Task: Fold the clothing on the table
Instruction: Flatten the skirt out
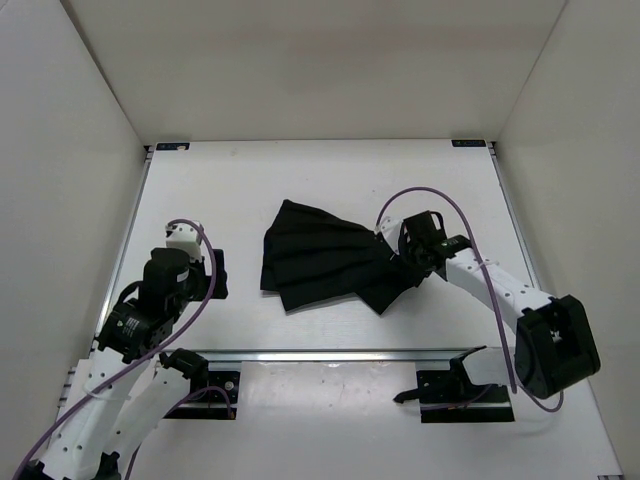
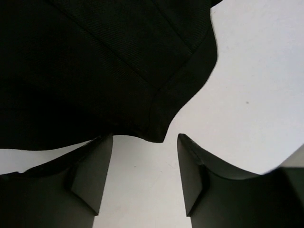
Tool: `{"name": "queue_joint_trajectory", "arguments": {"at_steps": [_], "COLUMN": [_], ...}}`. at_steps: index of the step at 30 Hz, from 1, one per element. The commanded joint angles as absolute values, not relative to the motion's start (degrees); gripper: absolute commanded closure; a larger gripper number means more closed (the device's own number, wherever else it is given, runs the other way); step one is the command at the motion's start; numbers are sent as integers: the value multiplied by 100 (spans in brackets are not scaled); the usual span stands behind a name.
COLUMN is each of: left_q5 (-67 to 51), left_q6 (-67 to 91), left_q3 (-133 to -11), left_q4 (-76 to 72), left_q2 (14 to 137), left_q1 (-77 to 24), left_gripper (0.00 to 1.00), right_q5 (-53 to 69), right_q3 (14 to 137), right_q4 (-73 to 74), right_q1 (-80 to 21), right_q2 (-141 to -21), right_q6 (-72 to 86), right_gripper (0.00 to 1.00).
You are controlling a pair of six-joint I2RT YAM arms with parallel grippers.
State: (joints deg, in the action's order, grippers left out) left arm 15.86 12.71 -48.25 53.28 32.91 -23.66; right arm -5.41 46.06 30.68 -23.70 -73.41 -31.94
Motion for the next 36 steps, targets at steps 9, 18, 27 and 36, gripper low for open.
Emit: {"name": "queue_joint_trajectory", "arguments": {"at_steps": [9, 18, 27, 36], "left_q5": [1547, 1223, 1415, 1091], "left_q6": [1222, 959, 1099, 1108], "left_q3": [-4790, -4781, -4773, -4939], "left_q4": [5177, 5054, 5036, 5124], "left_q2": [3147, 3155, 3340, 3348], "left_q1": [-2320, -2171, -1872, -1819], "left_gripper": [3, 17, 19, 18], "right_q5": [-598, 243, 3450, 2271], "right_q3": [5019, 6454, 10441, 7789], "right_q4": [2567, 3583, 2956, 1123], "right_q1": [-2100, -3258, -3773, -1206], "right_q2": [-8280, -7497, -8807, -7366], "right_q6": [-3261, -1788, 841, 4018], "right_gripper": [77, 100, 100, 100]}}
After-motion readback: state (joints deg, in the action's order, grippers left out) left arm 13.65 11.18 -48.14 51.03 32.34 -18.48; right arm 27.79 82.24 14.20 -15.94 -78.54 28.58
